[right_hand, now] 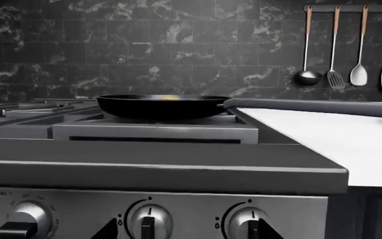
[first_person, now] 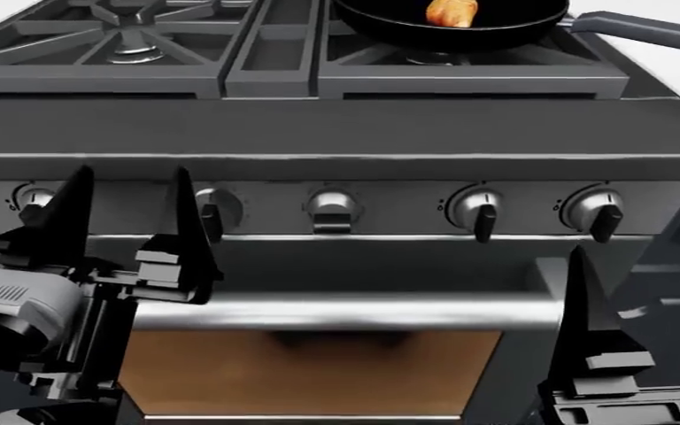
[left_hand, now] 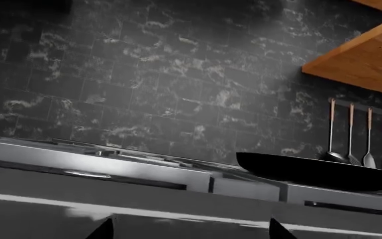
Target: Pick the croissant and place it on the pan. Then turn on the stove to warm the croissant.
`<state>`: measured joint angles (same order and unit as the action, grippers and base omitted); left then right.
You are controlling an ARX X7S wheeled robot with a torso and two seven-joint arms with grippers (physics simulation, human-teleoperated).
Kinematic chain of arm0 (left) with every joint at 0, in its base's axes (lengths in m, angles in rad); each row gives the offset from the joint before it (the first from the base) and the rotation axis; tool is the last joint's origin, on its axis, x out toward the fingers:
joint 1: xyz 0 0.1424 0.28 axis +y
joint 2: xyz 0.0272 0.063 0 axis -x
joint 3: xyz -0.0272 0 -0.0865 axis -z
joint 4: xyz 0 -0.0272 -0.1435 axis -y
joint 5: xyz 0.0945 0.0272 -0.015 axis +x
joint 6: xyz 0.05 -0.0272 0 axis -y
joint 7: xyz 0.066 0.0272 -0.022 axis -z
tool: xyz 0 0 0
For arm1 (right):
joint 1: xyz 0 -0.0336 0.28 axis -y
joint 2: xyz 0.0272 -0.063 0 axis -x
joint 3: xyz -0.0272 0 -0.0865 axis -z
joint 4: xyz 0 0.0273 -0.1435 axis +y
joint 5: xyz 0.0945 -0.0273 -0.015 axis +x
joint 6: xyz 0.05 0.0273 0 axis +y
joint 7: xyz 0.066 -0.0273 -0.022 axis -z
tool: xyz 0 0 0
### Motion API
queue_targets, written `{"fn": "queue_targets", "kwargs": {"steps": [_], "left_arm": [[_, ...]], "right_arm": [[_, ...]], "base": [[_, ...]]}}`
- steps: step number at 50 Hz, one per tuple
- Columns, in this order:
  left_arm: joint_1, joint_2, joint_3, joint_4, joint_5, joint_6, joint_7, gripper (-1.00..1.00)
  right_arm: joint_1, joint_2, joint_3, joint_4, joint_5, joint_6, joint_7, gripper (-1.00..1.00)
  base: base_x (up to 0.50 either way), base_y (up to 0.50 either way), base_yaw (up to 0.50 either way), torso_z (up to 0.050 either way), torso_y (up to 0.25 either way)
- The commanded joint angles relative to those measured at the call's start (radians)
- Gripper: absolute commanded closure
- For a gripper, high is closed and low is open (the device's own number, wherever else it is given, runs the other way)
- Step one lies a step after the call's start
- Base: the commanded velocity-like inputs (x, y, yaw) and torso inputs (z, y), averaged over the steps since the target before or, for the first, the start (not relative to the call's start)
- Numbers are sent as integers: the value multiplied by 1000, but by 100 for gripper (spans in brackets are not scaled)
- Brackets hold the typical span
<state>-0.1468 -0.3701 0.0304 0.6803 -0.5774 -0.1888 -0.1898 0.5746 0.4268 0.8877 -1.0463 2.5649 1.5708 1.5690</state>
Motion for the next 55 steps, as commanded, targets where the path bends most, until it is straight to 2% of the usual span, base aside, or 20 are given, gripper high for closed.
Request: {"fn": "queue_targets", "kwargs": {"steps": [1, 16, 34, 37, 42, 55], "left_arm": [[16, -1, 20, -34, -9, -4, -6, -100], [23, -6, 16, -22, -21, 5, -7, -100], [33, -1, 14, -29, -57, 34, 12, -100], [40, -9, 7, -2, -69, 34, 9, -100], [54, -24, -8, 51, -95, 35, 2, -100], [48, -26, -4, 48, -94, 39, -1, -100]], "right_arm": [[-3, -5, 0, -1, -4, 0, 0, -100], [1, -5, -3, -1, -4, 0, 0, -100], [-11, 28, 48, -1, -71, 0, -16, -100], [-23, 37, 48, -1, -121, 0, -59, -100], [-77, 40, 77, -1, -303, 0, -257, -100], [-101, 34, 42, -1, -708, 0, -640, -100]], "base": [[0, 0, 0, -50, 0], [0, 0, 0, -49, -2], [0, 0, 0, 0, 0], [0, 0, 0, 0, 0], [0, 0, 0, 0, 0], [0, 0, 0, 0, 0]]}}
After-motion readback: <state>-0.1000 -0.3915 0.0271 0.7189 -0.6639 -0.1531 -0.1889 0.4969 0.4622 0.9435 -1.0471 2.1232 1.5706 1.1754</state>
